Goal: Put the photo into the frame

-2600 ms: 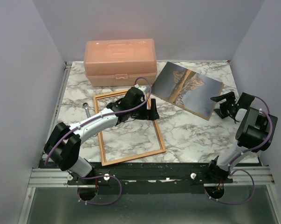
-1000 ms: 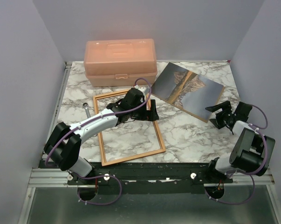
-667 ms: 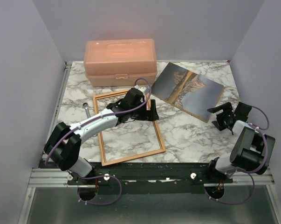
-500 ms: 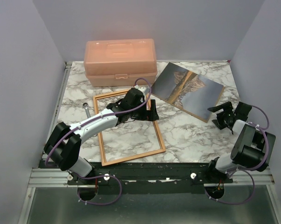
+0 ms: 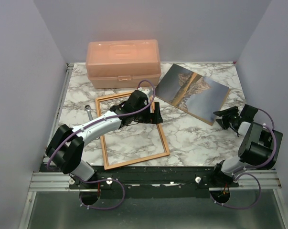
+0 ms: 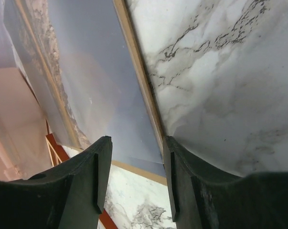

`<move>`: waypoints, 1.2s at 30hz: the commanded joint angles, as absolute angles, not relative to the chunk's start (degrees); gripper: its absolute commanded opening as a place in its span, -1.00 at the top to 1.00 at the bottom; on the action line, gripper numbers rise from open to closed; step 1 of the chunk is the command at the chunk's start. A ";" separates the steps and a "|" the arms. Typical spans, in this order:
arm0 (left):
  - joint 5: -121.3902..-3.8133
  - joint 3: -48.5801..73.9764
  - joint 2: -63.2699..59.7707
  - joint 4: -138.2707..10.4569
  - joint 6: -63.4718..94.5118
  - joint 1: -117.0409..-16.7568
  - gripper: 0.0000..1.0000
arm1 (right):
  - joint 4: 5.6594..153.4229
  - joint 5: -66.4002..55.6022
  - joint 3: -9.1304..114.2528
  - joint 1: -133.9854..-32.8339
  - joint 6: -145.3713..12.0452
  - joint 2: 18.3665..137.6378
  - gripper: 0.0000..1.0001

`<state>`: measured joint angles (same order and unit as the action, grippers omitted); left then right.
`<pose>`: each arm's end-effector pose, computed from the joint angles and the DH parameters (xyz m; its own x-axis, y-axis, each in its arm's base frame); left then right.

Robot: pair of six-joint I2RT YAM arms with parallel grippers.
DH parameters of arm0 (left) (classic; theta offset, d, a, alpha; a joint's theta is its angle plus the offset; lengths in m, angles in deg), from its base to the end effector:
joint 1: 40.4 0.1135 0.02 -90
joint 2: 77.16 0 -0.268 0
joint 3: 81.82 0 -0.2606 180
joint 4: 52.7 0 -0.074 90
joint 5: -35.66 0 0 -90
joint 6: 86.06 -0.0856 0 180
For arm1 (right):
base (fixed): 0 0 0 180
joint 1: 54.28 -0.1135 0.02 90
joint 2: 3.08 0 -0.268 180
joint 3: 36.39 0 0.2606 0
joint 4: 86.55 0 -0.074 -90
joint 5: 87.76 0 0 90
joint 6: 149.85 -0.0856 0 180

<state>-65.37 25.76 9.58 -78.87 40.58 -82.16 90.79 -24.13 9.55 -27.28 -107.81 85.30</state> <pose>0.2706 -0.2636 0.2140 -0.8435 -0.0321 -0.5361 0.3226 0.7678 -0.5535 0.2945 -0.1074 0.0988 -0.3280 0.9139 -0.2390 0.5540 0.3911 0.7349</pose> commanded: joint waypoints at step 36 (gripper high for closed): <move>-64.36 26.59 8.17 -78.23 39.93 -82.74 -0.91 | 114.97 -35.43 -1.36 -27.74 -120.15 83.69 0.99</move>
<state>-65.30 25.76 10.17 -78.85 40.56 -82.16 115.12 -31.91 -0.61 -27.32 -120.10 88.51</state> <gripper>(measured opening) 0.958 0.028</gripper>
